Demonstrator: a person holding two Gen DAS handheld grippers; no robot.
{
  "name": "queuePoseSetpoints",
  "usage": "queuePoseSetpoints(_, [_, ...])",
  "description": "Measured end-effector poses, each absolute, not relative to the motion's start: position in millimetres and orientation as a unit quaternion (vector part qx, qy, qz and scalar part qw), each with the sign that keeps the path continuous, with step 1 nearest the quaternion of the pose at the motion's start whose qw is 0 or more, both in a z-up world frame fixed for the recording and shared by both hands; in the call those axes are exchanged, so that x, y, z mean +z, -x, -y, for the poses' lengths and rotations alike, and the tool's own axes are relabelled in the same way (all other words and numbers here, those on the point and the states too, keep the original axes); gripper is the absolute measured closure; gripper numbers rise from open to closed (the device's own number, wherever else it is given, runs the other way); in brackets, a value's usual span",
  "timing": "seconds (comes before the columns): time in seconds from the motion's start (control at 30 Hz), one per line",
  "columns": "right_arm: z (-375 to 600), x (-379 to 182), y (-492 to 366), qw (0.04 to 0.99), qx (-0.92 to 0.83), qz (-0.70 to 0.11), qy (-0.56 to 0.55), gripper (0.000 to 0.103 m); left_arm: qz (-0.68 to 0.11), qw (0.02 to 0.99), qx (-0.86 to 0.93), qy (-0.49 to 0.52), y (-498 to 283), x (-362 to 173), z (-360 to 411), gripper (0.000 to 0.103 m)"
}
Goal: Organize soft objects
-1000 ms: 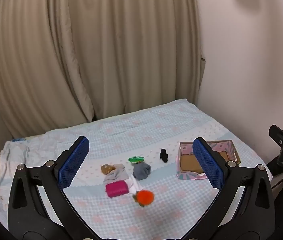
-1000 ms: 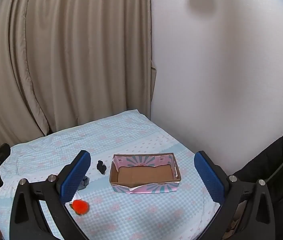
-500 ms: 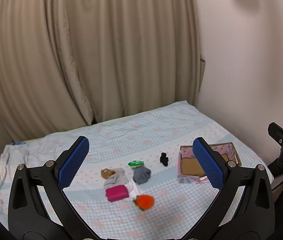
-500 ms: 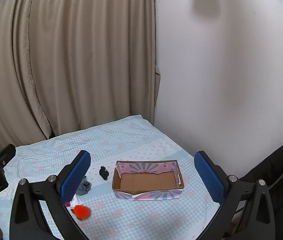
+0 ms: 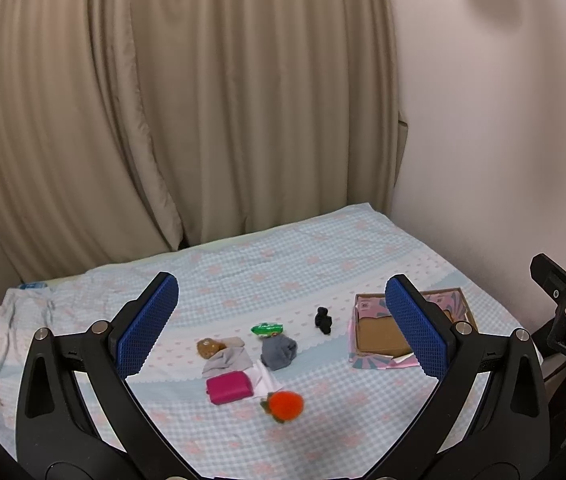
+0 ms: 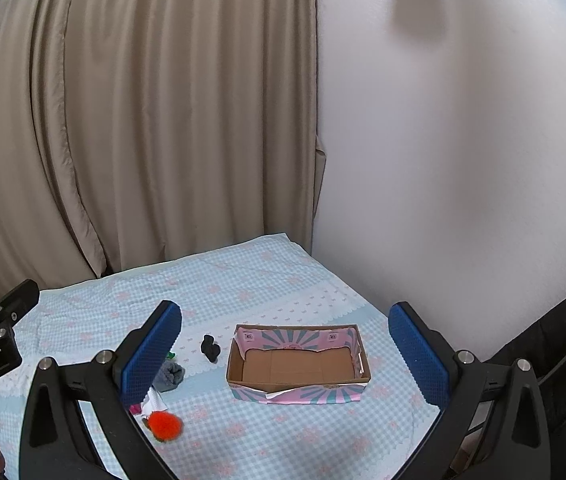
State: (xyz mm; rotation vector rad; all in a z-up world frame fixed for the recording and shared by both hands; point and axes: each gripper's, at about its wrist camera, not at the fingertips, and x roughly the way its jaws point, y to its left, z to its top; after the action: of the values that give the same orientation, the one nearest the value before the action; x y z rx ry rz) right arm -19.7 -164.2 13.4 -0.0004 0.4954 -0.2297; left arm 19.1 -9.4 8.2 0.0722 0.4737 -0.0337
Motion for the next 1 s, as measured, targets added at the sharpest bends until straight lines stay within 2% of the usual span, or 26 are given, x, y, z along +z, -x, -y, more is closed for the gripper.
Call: queuePoseSetpoints(1.0, [164.1,13.8,22.4,0.964,-0.111,-0.242,-0.002,0.0,-0.24,0.97,-0.014,-0.036,-16.1,9.5,12.9,0.0])
